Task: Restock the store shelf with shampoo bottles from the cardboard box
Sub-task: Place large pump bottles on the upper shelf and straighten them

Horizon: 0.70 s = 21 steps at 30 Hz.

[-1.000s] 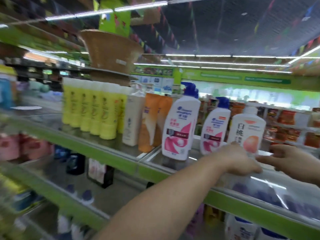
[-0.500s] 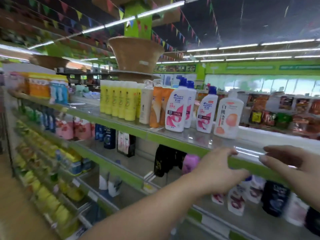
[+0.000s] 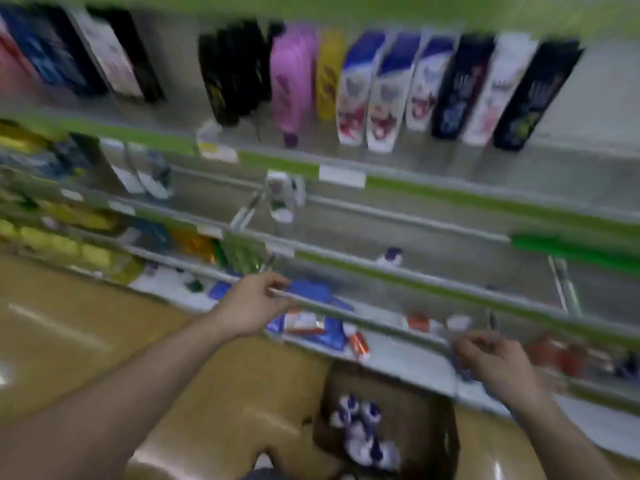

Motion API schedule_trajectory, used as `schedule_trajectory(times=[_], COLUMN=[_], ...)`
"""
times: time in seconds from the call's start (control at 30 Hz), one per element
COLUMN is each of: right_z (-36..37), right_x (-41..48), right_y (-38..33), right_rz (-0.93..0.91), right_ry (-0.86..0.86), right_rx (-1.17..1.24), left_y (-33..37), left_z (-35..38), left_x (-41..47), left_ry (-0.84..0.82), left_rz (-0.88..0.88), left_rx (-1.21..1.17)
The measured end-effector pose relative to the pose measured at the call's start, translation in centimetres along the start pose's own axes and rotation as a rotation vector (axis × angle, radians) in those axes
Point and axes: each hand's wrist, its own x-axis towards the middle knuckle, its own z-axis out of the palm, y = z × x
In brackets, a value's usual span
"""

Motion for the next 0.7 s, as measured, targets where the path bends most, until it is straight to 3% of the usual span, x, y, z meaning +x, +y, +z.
schedule_trajectory(times=[0.3,0.7], right_z=[6.4,20.8], right_x=[-4.4,0.4], right_y=[13.5,27.9], right_rz=[0.435,0.627], right_ry=[-0.075,-0.232], right_rx=[-0.227,-0.515], left_y=[-8.0,-22.0], left_z=[9.5,23.9], left_x=[0.9,1.7], left_ry=[-0.182,-0.381], left_rz=[-0.096,-0.194], left_rx=[-0.054,-0.102])
